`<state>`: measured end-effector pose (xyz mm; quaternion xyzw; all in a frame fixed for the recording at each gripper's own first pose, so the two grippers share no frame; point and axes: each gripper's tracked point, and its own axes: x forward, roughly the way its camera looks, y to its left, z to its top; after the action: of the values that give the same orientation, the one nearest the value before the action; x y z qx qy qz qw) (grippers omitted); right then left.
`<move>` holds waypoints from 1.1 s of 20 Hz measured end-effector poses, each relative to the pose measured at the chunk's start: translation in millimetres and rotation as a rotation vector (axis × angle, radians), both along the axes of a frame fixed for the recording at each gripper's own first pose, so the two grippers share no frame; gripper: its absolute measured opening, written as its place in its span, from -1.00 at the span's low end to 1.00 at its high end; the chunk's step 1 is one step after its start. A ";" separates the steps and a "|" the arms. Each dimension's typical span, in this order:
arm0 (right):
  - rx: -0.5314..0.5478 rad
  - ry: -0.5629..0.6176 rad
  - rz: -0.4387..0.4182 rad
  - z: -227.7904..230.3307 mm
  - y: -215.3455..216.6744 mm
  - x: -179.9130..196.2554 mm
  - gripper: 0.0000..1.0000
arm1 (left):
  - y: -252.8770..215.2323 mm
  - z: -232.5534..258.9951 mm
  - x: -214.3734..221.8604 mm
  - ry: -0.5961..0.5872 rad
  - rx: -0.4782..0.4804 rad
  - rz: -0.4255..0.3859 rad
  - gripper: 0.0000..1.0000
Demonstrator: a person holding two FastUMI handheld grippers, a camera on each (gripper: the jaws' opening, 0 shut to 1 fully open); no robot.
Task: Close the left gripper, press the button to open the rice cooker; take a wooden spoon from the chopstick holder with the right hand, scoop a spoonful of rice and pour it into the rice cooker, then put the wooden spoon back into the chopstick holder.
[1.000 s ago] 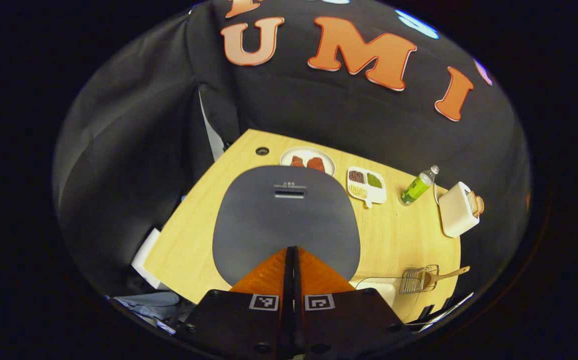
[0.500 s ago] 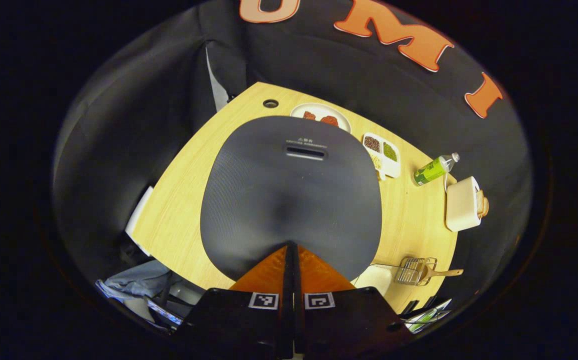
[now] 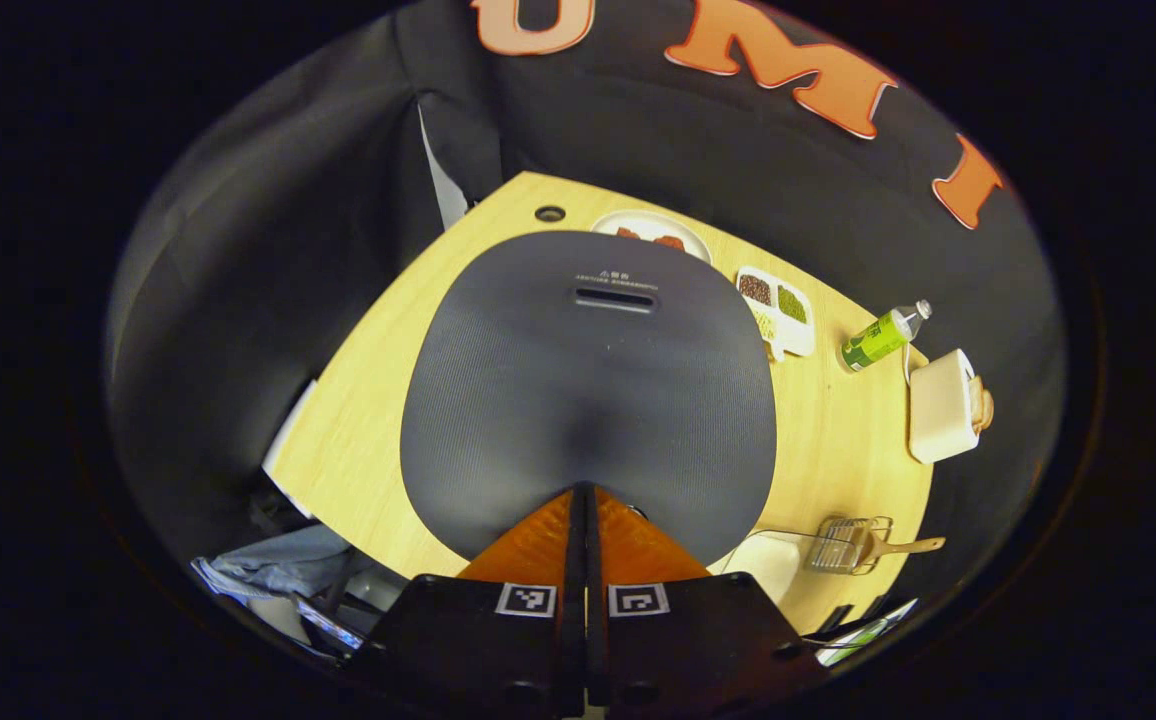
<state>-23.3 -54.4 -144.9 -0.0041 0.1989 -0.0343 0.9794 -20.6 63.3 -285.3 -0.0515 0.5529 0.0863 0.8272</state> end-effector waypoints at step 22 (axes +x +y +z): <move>0.119 0.123 -0.060 -36.4 -13.2 -16.2 0.90 | -36.5 185.7 17.4 -0.863 0.235 -0.064 0.18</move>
<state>-39.5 -67.6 -181.2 0.0580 0.2602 -0.0512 0.9624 -3.2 26.7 -99.5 0.0290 0.1449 0.0934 0.9846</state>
